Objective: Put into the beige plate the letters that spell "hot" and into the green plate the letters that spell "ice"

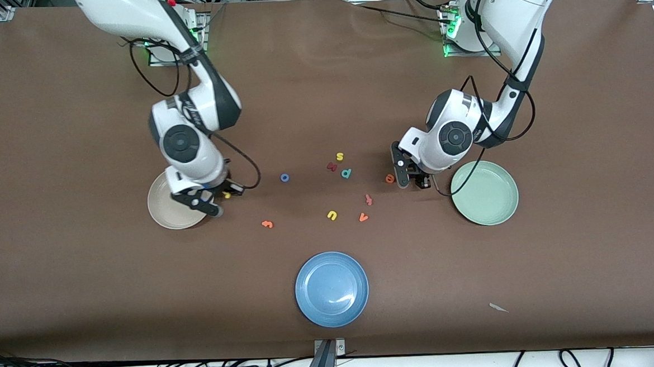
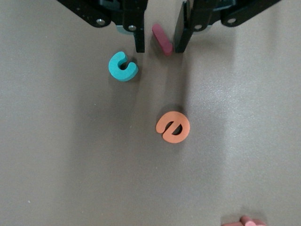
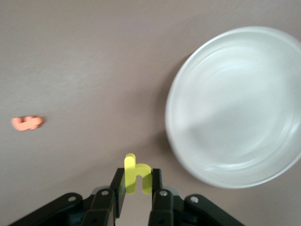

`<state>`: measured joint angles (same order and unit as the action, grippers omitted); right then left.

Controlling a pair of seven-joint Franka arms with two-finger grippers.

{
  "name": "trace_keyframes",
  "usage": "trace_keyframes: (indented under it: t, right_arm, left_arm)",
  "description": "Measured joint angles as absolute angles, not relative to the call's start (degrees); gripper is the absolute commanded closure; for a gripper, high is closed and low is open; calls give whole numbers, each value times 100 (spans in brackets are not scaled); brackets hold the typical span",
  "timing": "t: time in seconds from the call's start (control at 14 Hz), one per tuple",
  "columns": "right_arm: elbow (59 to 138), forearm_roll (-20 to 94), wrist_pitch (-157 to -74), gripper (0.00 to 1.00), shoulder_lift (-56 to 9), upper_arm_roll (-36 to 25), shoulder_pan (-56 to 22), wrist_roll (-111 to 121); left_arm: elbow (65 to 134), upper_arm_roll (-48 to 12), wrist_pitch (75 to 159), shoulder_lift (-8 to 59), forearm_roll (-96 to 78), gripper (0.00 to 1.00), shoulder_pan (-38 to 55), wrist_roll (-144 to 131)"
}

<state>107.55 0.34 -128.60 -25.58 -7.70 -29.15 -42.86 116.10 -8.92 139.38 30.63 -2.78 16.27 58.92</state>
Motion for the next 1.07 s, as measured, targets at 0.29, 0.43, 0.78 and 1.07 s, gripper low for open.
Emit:
trace_keyframes:
  t: [0.29, 0.43, 0.78, 1.07]
  right_arm:
    - [11283, 35, -13039, 85, -2362, -1238, -2894, -3132]
    - [11641, 35, -13479, 83, -2279, -1381, -2888, -2686]
    - [12277, 36, -14581, 0, -2253, -1528, -2884, -2131]
    - [12208, 47, -14591, 0, -2178, -1497, -2890, -2018]
  left_arm:
    - [11609, -892, 13938, 3062, -277, 100, 1627, 5895]
    - [11606, -892, 13937, 3059, -277, 100, 1625, 5896]
    - [11305, -876, 13513, 2979, -277, 100, 1418, 5896]
    - [10437, -836, 12390, 2873, -277, 100, 948, 6162]
